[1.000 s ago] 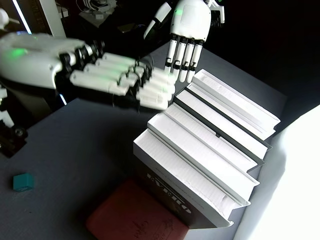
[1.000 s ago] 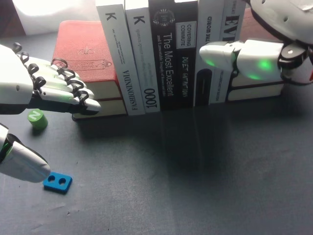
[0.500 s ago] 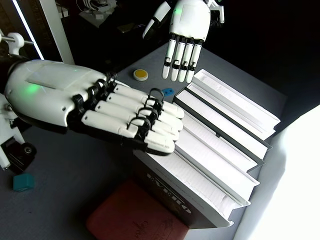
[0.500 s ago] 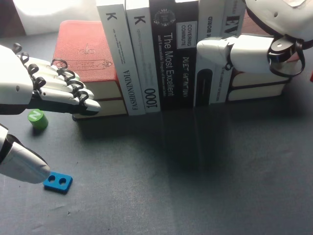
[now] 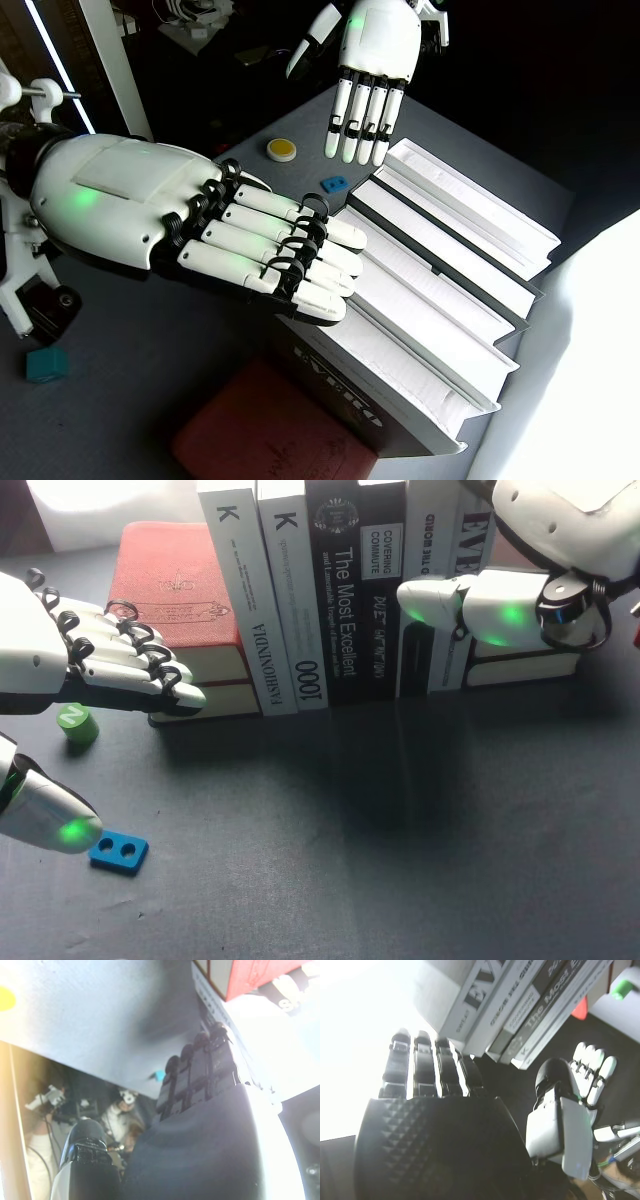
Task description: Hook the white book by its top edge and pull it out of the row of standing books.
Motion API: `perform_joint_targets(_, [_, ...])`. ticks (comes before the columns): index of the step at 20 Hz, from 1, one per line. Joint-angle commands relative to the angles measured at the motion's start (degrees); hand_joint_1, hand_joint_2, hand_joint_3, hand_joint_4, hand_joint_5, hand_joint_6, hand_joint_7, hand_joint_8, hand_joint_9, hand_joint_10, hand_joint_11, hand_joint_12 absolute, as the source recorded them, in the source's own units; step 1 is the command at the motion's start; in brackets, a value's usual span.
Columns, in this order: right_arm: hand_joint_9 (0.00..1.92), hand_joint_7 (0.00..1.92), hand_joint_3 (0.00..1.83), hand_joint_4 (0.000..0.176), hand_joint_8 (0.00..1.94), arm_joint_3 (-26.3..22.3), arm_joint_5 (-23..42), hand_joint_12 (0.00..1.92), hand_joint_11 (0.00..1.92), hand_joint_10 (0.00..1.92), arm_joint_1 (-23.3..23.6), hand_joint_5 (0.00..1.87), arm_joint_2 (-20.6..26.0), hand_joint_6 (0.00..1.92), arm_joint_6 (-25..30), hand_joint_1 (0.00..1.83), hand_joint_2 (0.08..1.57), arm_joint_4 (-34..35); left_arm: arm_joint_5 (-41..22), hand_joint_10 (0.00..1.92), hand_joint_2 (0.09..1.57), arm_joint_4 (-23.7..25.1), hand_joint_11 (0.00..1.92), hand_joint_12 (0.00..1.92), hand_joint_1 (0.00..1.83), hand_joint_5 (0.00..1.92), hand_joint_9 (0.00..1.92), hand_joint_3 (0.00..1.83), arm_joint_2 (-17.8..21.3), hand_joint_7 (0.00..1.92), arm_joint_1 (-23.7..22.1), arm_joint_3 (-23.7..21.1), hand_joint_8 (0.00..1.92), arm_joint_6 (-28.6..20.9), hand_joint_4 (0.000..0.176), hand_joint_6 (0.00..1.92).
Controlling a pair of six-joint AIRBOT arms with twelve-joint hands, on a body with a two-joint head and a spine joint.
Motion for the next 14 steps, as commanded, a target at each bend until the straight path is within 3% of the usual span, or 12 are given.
perform_joint_targets(1, [0.00, 0.00, 0.00, 0.000, 0.00, -0.4, 3.6, 0.00, 0.00, 0.00, 0.3, 0.00, 0.3, 0.00, -0.9, 0.00, 1.13, -1.6, 2.7, 0.00, 1.11, -2.4, 0.00, 0.00, 0.00, 0.00, 0.00, 0.01, 0.1, 0.00, -0.5, -0.1, 0.00, 0.0, 0.000, 0.00])
perform_joint_targets(14, [0.00, 0.00, 0.00, 0.000, 0.00, -8.7, 4.6, 0.00, 0.00, 0.00, 3.1, 0.01, 2.9, 0.00, -15.9, 0.00, 1.13, 12.5, 2.7, 0.00, 1.11, -2.6, 0.00, 0.00, 0.00, 0.00, 0.00, 0.01, 0.1, 0.00, -0.5, -0.2, 0.00, 0.0, 0.000, 0.00])
